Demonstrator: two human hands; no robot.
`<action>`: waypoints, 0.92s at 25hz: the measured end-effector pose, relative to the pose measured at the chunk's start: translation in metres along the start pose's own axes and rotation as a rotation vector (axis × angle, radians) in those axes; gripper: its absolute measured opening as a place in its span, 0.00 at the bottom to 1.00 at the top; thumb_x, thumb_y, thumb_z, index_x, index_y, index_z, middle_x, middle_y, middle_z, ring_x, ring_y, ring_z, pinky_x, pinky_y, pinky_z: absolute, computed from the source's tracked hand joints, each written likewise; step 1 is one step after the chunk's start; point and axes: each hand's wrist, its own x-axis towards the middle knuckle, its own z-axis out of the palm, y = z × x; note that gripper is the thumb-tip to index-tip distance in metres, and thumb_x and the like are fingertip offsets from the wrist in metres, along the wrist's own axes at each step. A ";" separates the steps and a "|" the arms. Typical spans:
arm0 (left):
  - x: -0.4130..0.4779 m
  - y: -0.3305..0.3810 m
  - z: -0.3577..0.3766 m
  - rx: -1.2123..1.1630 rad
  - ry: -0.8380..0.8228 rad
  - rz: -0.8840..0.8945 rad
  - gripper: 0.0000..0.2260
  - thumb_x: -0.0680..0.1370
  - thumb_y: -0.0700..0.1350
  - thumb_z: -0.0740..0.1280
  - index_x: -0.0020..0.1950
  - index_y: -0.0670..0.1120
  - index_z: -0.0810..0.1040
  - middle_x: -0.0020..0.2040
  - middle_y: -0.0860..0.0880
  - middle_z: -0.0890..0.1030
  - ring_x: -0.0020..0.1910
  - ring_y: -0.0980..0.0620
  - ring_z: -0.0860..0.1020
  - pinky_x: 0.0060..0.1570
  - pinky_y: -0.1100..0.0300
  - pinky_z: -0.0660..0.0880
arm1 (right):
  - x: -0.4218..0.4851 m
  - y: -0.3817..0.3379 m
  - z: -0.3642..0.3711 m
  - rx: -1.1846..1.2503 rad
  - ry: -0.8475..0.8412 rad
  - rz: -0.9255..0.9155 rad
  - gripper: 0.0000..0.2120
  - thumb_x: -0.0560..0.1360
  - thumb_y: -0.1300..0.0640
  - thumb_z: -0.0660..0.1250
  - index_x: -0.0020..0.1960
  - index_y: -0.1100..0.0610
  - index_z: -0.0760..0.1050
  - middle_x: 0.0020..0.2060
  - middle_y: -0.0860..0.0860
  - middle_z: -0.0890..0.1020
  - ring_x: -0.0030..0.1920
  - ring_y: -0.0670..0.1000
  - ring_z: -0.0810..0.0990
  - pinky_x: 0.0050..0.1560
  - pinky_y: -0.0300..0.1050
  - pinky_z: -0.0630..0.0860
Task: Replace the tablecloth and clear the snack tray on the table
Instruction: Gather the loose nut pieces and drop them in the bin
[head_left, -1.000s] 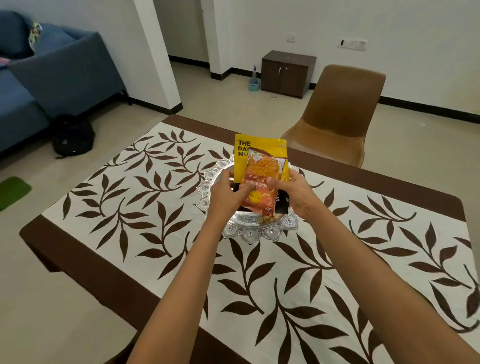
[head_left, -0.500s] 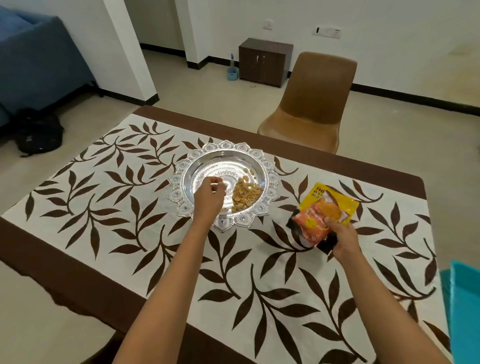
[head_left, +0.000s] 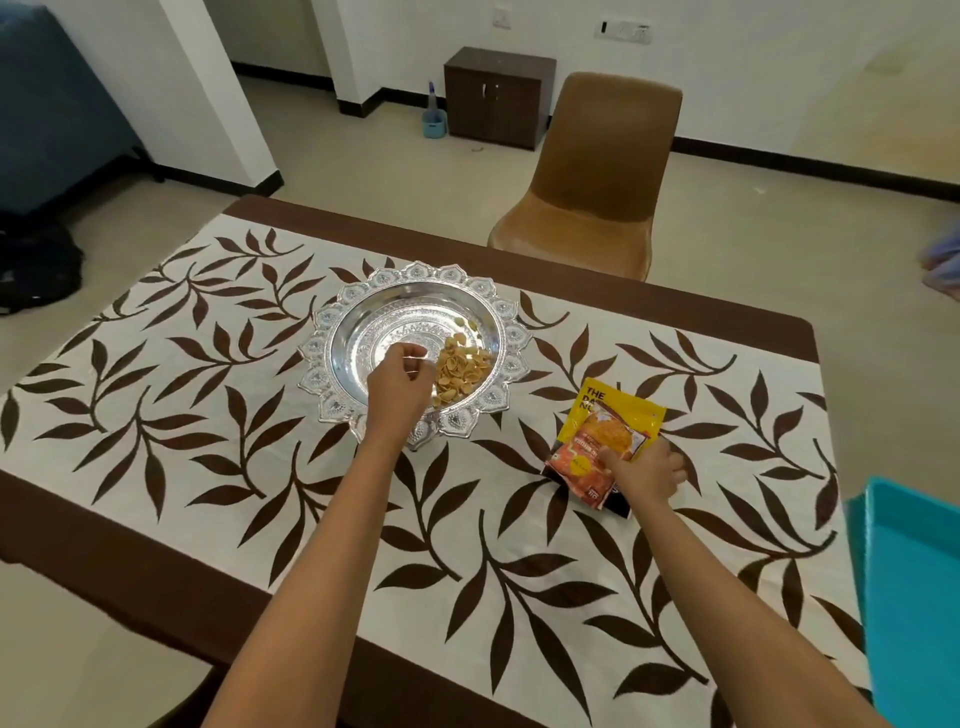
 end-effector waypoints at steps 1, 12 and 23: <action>0.000 0.001 -0.001 -0.001 0.003 0.002 0.10 0.79 0.42 0.64 0.59 0.41 0.75 0.50 0.48 0.78 0.41 0.62 0.75 0.35 0.74 0.70 | -0.008 -0.015 -0.008 0.020 0.043 -0.032 0.36 0.69 0.49 0.74 0.68 0.62 0.63 0.65 0.64 0.66 0.65 0.63 0.64 0.62 0.57 0.67; 0.009 -0.025 -0.011 0.520 0.088 0.055 0.17 0.78 0.39 0.60 0.67 0.45 0.74 0.52 0.46 0.82 0.59 0.48 0.77 0.74 0.46 0.45 | -0.084 -0.219 0.061 -0.317 -0.339 -1.129 0.22 0.81 0.56 0.56 0.73 0.63 0.61 0.72 0.64 0.60 0.73 0.62 0.57 0.70 0.55 0.58; 0.002 -0.053 -0.007 0.643 0.218 0.172 0.13 0.80 0.44 0.55 0.51 0.44 0.79 0.44 0.48 0.83 0.49 0.51 0.80 0.73 0.54 0.56 | -0.126 -0.204 0.081 -0.626 -0.314 -0.845 0.27 0.79 0.44 0.57 0.71 0.59 0.61 0.69 0.60 0.62 0.68 0.63 0.60 0.67 0.59 0.61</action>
